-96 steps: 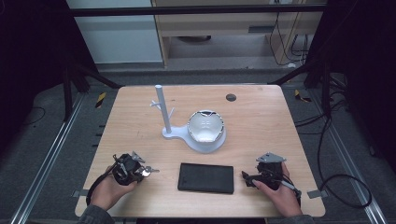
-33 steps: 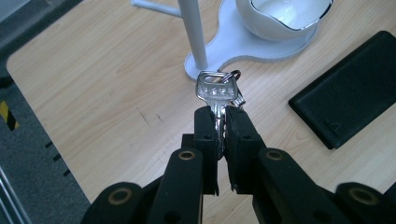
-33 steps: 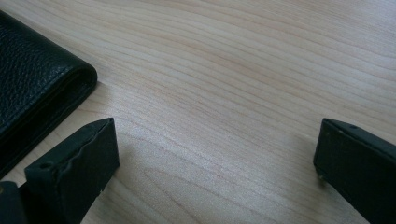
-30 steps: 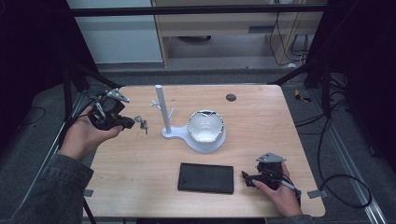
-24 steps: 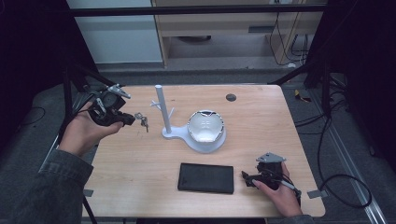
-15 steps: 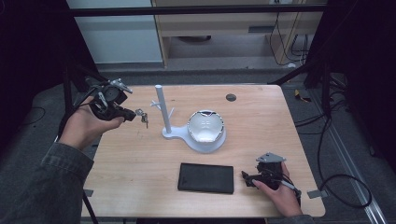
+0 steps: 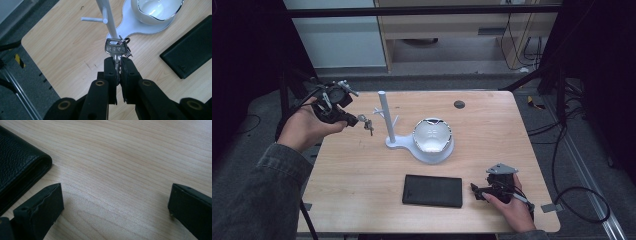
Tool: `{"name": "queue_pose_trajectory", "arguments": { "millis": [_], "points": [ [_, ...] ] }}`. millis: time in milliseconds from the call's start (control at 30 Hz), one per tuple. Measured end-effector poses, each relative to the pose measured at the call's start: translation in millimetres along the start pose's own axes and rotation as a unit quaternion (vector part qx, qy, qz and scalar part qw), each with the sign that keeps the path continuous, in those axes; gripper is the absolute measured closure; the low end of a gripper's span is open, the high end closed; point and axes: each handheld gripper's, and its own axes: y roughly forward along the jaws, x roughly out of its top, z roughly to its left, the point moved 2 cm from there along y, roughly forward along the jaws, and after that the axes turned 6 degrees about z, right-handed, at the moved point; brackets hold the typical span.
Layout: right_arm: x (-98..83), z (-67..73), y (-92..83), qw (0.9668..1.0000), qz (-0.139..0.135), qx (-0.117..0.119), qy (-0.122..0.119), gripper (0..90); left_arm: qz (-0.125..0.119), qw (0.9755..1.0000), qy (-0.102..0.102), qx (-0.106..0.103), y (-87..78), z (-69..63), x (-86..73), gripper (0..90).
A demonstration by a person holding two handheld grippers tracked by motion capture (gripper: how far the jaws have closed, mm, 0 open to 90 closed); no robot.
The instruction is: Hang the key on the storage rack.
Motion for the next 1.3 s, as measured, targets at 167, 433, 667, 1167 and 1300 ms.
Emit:
{"name": "queue_pose_trajectory", "arguments": {
  "millis": [167,433,667,1167,1300],
  "points": [
    [0.0,-0.1,0.1,1.0000,0.000,0.000,-0.001,0.3,0.007,1.0000,0.002,0.003,1.8,0.9,8.2,83.6],
    [0.1,-0.2,0.1,1.0000,0.000,0.001,-0.001,0.3,0.017,0.9998,0.001,0.006,8.4,5.7,19.2,83.6],
    [0.1,-0.2,0.1,1.0000,0.000,0.001,-0.001,0.3,0.026,0.9996,-0.007,0.007,17.7,12.2,24.9,83.6],
    [0.1,-0.4,0.2,1.0000,0.000,0.000,-0.002,0.3,0.034,0.9994,-0.009,0.005,29.0,15.5,34.9,83.6],
    [0.1,-0.4,0.2,1.0000,0.000,0.000,-0.002,0.3,0.035,0.9993,-0.010,0.005,29.9,16.3,36.4,83.6]
  ]
}}
